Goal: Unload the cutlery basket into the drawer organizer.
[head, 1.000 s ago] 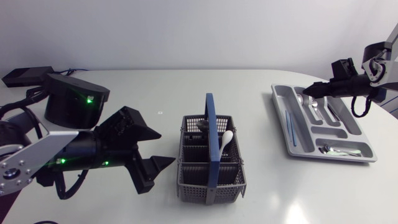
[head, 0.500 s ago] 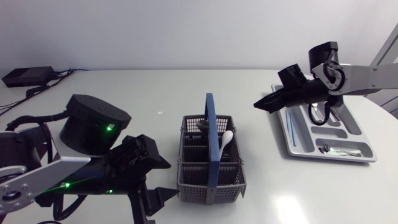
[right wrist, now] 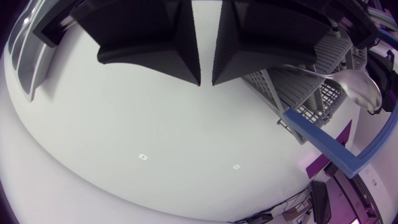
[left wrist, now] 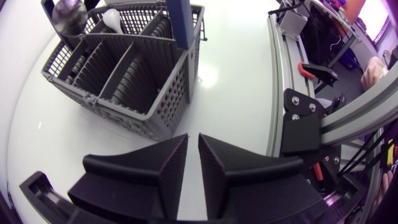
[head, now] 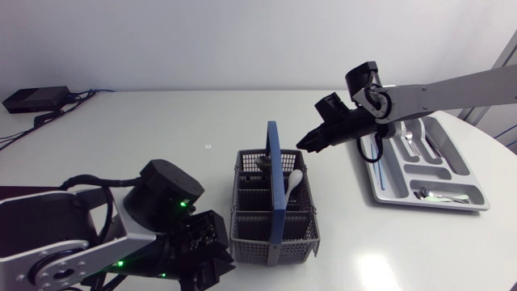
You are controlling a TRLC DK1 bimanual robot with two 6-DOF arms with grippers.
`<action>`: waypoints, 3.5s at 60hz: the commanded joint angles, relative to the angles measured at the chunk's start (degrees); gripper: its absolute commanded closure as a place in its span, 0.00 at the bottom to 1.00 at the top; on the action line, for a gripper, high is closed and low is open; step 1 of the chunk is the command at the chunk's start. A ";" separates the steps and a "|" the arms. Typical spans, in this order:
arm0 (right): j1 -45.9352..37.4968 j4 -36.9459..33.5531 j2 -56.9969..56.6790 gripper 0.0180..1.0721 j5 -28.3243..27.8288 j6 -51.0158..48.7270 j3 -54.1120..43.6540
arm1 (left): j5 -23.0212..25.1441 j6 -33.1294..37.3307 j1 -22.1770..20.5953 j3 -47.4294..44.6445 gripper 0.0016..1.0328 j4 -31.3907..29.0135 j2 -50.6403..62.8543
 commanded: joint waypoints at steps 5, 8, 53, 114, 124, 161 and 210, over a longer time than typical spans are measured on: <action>0.91 -3.35 1.85 0.90 -3.27 0.08 1.64 | 0.49 0.09 1.39 -0.98 0.89 5.10 4.61; 0.91 -4.49 1.41 0.90 -3.98 -0.89 1.11 | 0.49 0.09 2.09 -0.98 0.89 6.77 5.84; 3.45 -10.73 -20.73 0.92 -8.90 -5.90 -20.16 | 2.25 5.81 24.77 -0.01 0.88 16.44 7.87; 11.36 -18.82 -33.57 0.62 1.21 23.54 -17.43 | 2.69 7.91 28.46 -0.80 0.55 8.88 -12.17; 16.46 -20.49 -28.29 0.60 0.68 27.67 -15.76 | 2.07 7.30 24.68 -0.72 0.55 7.91 -12.44; 18.31 -24.44 -24.51 0.60 1.91 29.08 -12.77 | -0.74 6.33 17.91 -1.59 0.53 8.09 -12.44; 20.86 -22.86 -19.42 0.60 10.26 29.96 -12.24 | -3.55 5.10 12.73 -2.39 0.51 7.30 -15.43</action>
